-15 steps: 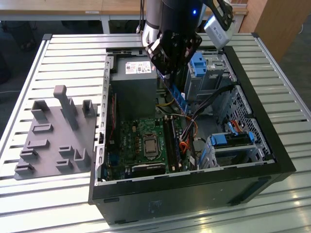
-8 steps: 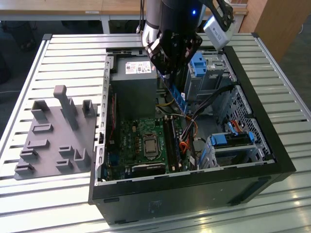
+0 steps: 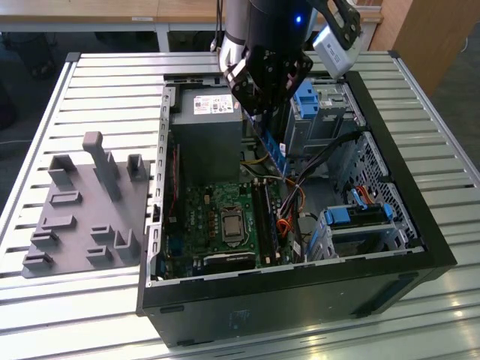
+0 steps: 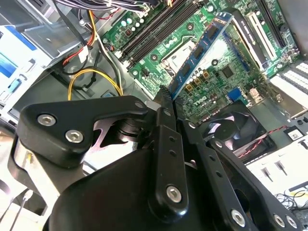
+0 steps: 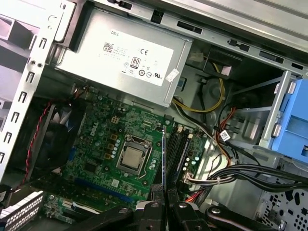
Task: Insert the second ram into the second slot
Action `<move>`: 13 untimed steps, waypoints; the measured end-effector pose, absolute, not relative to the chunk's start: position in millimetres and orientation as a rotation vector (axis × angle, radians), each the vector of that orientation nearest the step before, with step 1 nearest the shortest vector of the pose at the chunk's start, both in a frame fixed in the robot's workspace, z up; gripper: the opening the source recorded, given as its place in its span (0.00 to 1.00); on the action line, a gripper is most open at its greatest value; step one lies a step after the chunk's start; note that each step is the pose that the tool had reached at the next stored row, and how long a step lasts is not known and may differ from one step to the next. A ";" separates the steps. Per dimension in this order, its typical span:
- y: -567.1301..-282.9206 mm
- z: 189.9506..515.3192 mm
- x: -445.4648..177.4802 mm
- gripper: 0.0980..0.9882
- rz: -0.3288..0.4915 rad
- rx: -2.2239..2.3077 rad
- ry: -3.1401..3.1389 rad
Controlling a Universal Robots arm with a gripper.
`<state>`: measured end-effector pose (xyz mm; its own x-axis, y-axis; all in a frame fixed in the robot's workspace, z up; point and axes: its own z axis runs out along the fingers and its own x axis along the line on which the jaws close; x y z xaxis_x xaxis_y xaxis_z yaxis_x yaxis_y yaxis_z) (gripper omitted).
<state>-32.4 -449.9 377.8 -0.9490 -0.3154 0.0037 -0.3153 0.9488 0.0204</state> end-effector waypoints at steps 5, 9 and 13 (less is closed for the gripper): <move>-449.9 377.8 -32.4 0.04 -0.030 0.471 -3.099; -449.9 377.7 -32.4 0.04 -0.030 0.445 -3.103; -449.9 377.6 -32.4 0.04 -0.030 0.415 -3.107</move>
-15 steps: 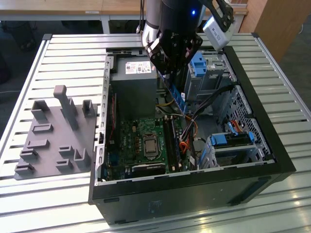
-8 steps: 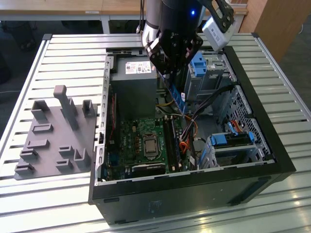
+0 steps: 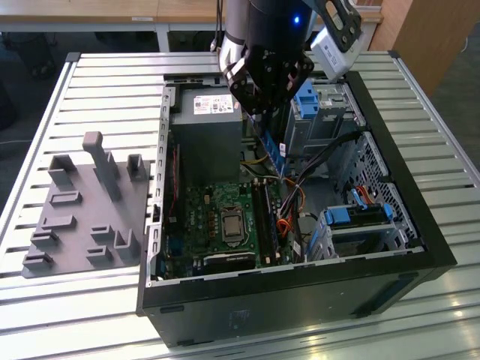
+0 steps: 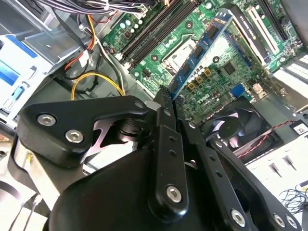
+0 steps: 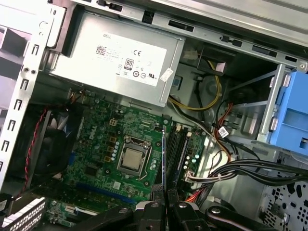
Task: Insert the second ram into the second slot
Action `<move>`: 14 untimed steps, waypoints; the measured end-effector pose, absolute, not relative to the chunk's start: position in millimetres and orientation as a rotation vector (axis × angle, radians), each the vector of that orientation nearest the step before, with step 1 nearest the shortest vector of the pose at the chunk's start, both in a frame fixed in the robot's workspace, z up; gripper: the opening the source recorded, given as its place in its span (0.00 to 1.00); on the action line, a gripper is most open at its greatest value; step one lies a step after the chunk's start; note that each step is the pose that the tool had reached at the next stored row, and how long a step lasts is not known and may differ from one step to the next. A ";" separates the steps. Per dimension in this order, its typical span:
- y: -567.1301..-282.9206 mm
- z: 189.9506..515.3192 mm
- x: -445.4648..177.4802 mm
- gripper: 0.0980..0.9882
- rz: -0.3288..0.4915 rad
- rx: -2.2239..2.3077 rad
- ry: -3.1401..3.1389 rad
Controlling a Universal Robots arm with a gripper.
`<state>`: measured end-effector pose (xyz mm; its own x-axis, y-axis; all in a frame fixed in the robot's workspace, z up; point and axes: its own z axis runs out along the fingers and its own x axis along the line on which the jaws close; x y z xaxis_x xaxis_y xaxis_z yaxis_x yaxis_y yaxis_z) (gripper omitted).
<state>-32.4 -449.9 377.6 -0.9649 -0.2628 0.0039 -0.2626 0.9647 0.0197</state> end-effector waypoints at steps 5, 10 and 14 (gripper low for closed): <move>-449.9 377.5 -32.4 0.04 -0.029 0.381 -3.112; -449.9 377.4 -32.4 0.04 -0.029 0.348 -3.116; -449.9 377.3 -32.4 0.04 -0.028 0.321 -3.119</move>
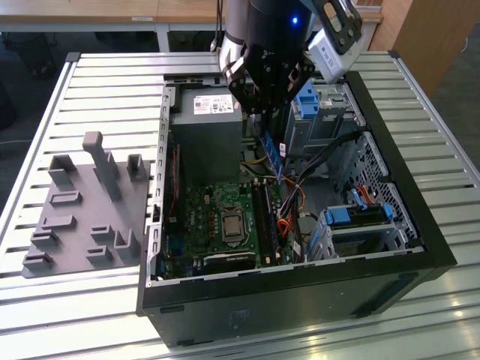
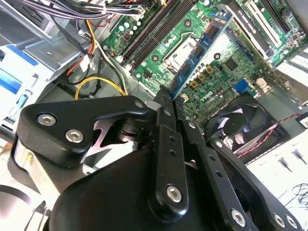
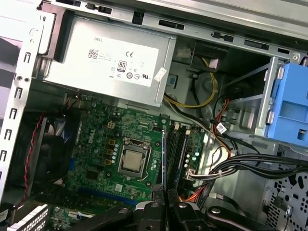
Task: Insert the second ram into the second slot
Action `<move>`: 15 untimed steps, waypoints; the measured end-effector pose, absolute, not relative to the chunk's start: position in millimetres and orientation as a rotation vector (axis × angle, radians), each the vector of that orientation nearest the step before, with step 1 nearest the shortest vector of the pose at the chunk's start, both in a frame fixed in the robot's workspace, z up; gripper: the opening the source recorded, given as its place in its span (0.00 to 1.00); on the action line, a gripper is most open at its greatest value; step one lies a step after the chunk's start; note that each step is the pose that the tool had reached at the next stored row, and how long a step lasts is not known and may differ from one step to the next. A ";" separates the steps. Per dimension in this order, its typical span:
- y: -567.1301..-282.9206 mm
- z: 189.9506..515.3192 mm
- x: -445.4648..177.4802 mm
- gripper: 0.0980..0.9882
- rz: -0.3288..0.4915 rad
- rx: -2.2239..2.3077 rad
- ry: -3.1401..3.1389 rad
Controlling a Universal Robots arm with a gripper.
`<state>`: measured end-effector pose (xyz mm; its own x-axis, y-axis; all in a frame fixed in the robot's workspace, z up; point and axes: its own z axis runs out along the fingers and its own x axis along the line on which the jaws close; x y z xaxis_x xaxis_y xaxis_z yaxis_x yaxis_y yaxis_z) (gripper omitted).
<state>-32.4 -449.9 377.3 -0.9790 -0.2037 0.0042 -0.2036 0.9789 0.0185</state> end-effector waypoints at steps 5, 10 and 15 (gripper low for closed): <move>-449.9 377.2 -32.4 0.04 -0.027 0.287 -3.122; -449.9 377.1 -32.4 0.04 -0.026 0.250 -3.126; -449.9 377.0 -32.4 0.04 -0.026 0.209 -3.129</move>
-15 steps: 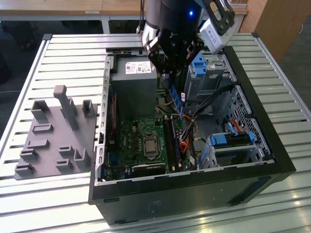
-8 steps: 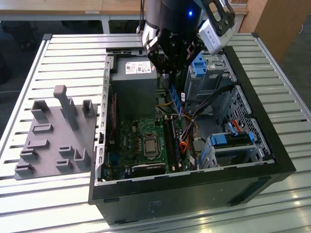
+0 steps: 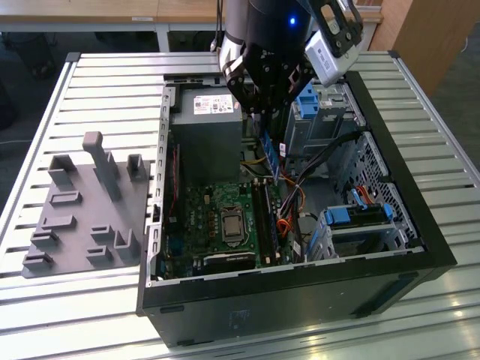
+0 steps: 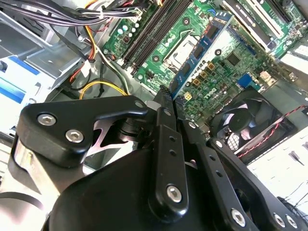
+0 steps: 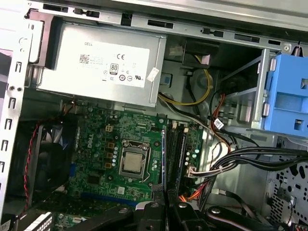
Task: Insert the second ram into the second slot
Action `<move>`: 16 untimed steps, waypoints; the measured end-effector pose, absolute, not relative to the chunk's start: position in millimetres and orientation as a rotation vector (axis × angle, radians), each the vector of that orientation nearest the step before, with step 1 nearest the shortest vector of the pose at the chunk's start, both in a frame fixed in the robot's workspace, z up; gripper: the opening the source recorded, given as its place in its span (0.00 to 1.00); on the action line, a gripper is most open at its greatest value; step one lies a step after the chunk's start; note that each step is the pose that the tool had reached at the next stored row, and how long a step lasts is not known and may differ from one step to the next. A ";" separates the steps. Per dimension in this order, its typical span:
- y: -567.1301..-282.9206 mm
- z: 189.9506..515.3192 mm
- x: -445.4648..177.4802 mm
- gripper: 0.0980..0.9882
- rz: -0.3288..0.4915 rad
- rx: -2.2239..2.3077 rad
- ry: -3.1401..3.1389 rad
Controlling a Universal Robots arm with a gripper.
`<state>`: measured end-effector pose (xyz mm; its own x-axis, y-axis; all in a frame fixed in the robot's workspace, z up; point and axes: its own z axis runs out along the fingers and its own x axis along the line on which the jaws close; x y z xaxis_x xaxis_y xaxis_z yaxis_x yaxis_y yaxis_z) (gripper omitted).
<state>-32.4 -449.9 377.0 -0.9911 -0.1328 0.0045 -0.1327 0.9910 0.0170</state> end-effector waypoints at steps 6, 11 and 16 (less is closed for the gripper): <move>-449.9 376.0 -32.4 0.04 -0.026 0.149 -3.133; -449.9 374.4 -32.4 0.04 -0.027 0.102 -3.135; -450.0 370.3 -32.4 0.04 -0.027 0.089 -3.135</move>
